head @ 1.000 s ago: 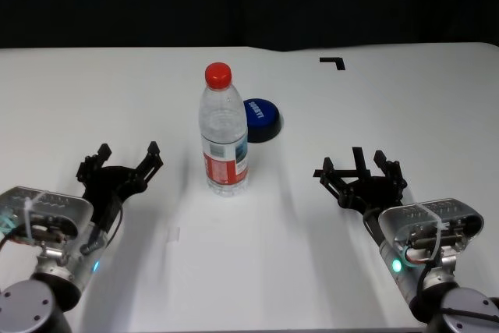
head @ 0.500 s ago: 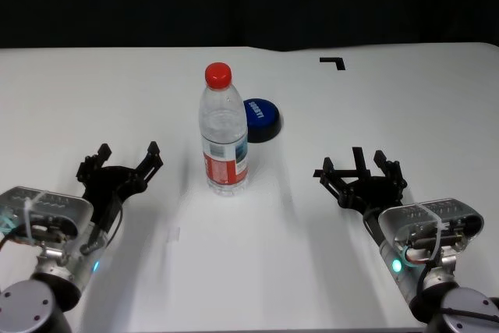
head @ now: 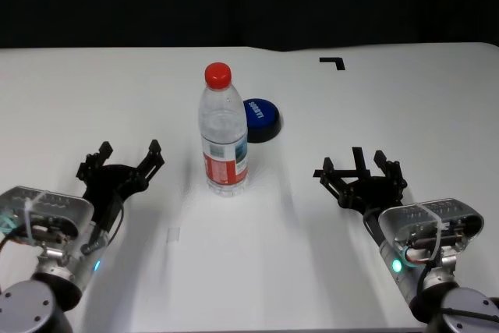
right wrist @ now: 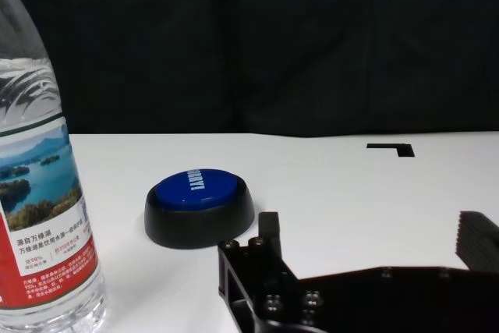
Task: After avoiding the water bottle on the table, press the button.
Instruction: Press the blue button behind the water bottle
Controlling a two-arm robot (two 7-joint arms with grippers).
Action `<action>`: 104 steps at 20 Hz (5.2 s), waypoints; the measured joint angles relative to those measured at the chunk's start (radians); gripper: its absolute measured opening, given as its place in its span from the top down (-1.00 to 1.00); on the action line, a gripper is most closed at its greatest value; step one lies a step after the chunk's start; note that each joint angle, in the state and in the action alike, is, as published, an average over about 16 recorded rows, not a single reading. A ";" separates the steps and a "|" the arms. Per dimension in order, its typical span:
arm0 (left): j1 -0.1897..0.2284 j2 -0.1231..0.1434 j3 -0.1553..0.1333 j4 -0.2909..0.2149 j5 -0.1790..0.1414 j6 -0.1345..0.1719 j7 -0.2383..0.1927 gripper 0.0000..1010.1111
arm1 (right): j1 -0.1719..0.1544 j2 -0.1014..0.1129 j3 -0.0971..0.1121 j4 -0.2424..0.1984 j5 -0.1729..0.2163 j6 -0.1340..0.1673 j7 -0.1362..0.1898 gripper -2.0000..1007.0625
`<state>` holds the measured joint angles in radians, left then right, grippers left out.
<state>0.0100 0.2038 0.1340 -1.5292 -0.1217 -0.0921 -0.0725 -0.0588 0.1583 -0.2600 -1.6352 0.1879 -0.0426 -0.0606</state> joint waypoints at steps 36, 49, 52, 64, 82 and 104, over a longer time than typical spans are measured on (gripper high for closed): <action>0.093 0.016 -0.022 -0.086 0.084 -0.099 -0.129 -0.99 | 0.000 0.000 0.000 0.000 0.000 0.000 0.000 -0.99; 0.081 0.018 0.005 -0.061 0.072 -0.102 -0.150 -0.99 | 0.000 0.000 0.000 0.000 0.000 0.000 0.000 -0.99; 0.069 0.018 0.013 -0.050 0.068 -0.102 -0.155 -0.99 | 0.000 0.000 0.000 0.000 0.000 0.000 0.000 -0.99; 0.005 0.017 0.044 0.005 0.052 -0.108 -0.176 -0.99 | 0.000 0.000 0.000 0.000 0.000 0.000 0.000 -0.99; -0.053 0.025 0.072 0.058 0.021 -0.125 -0.203 -0.99 | 0.000 0.000 0.000 0.000 0.000 0.000 0.000 -0.99; -0.003 0.029 0.042 0.003 0.022 -0.118 -0.163 -0.99 | 0.000 0.000 0.000 0.000 0.000 0.000 0.000 -0.99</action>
<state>0.0065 0.2331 0.1761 -1.5260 -0.0992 -0.2102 -0.2350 -0.0588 0.1583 -0.2600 -1.6352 0.1879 -0.0426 -0.0606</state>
